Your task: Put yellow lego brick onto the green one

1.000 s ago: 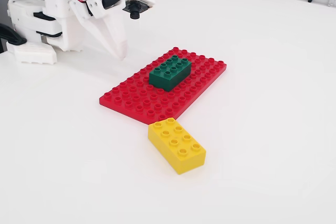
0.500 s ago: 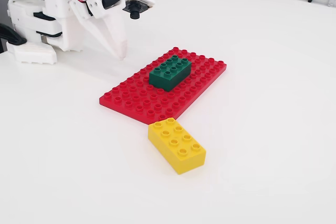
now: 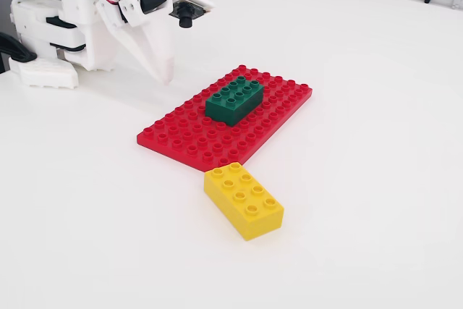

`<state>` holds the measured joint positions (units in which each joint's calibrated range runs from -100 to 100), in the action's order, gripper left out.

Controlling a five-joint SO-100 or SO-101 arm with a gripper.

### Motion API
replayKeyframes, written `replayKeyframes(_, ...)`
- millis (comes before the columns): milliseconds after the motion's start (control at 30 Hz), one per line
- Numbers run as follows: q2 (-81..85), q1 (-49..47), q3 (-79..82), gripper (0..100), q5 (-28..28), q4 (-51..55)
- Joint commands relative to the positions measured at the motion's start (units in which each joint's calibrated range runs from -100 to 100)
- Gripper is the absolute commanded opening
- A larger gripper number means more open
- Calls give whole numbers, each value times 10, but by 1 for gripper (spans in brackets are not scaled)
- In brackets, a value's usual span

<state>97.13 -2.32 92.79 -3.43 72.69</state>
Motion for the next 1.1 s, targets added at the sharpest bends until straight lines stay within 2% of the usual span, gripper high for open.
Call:
replayKeyframes(0, 3, -1, 0, 1, 0, -7)
replayKeyframes(933, 2, 4, -6, 1, 4, -11)
replayKeyframes(1067, 2, 4, -9, 1, 43, -16)
